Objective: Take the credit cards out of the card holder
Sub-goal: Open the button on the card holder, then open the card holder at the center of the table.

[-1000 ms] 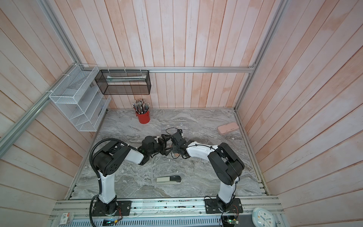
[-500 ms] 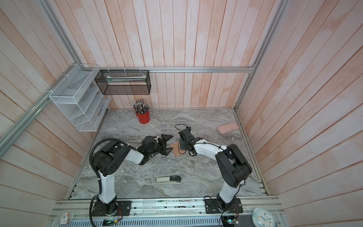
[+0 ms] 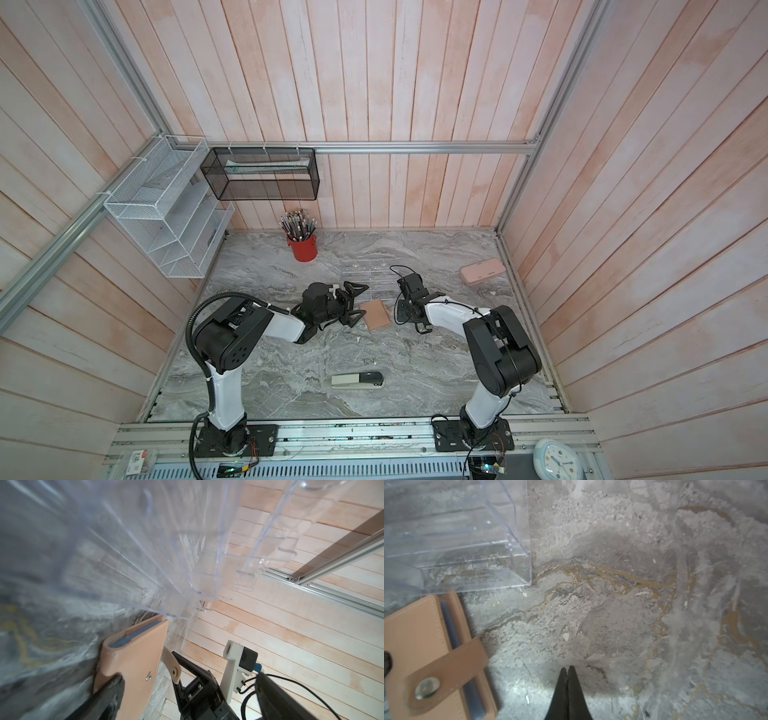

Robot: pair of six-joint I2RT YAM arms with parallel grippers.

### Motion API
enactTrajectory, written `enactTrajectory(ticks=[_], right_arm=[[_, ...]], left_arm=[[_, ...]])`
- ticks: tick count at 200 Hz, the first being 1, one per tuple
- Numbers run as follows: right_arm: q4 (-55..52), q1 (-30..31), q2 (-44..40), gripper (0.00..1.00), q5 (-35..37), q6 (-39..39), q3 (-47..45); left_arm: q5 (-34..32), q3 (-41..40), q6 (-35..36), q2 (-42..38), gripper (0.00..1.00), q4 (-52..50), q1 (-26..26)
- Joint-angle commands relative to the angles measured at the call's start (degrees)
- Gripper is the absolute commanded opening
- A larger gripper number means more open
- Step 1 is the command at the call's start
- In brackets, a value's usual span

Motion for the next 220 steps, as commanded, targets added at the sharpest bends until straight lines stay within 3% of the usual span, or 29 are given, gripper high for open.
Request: enactTrajectory(ticks=[1,18,49,76,100,134,220], right_arm=[[0.7,-0.1,-3.7,0.10,-2.6,-0.2,-1.0],[1.4,0.3,-6.6,0.24,-4.3,0.2,-2.0],[3.8,1.1,-12.2,0.57,-10.6,1.7,-5.1],[5.2,1.1,-14.2,0.73,-15.4,2.6,-7.6],[8.3,1.1,-14.6,0.79,-20.7,3.0,-9.4],[14.0,1.0,-13.1,0.80,-28.1,4.5,-11.1],[20.6,1.0,-4.0,0.80,-33.1,4.9,-8.6]], left_arm=[[-0.7,0.1,4.1,0.1,1.00,-8.2,0.6],[0.7,0.9,5.2,-0.4,1.00,-8.5,0.7],[2.2,2.1,7.4,-2.9,1.00,-10.0,0.7],[2.8,3.3,10.3,-6.6,1.00,-13.2,1.1],[3.2,2.8,11.1,-9.5,1.00,-14.6,1.7],[4.0,-0.7,12.2,-13.6,1.00,-14.8,3.1],[7.0,-4.9,16.5,-17.6,1.00,-17.5,4.6]])
